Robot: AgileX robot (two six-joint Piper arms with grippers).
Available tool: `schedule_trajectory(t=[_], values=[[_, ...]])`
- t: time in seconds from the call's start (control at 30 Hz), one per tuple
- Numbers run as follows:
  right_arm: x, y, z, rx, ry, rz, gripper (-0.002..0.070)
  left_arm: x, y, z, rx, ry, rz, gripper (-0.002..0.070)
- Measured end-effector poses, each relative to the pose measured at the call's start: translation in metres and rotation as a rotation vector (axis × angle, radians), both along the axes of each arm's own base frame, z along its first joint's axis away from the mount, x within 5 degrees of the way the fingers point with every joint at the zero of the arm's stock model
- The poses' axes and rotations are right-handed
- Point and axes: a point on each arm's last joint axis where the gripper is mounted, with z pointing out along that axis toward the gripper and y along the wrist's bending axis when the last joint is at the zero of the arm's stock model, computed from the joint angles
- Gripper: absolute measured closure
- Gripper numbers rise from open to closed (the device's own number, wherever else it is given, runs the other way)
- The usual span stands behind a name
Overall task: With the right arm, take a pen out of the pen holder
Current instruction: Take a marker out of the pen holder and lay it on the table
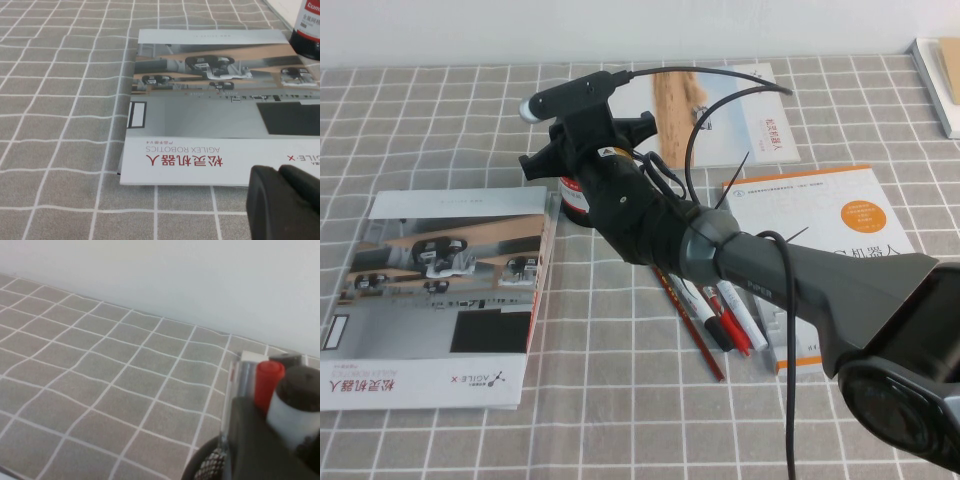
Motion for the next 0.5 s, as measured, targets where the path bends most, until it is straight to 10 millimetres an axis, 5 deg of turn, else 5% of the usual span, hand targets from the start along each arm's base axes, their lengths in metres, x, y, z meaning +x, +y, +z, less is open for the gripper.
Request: schedule_trajectory(t=[0.5], values=[[-0.002,0.0,0.011,-0.042,-0.028,0.012,0.0578,0.0,0.0,0.0,0.0,0.0,0.0,0.068]])
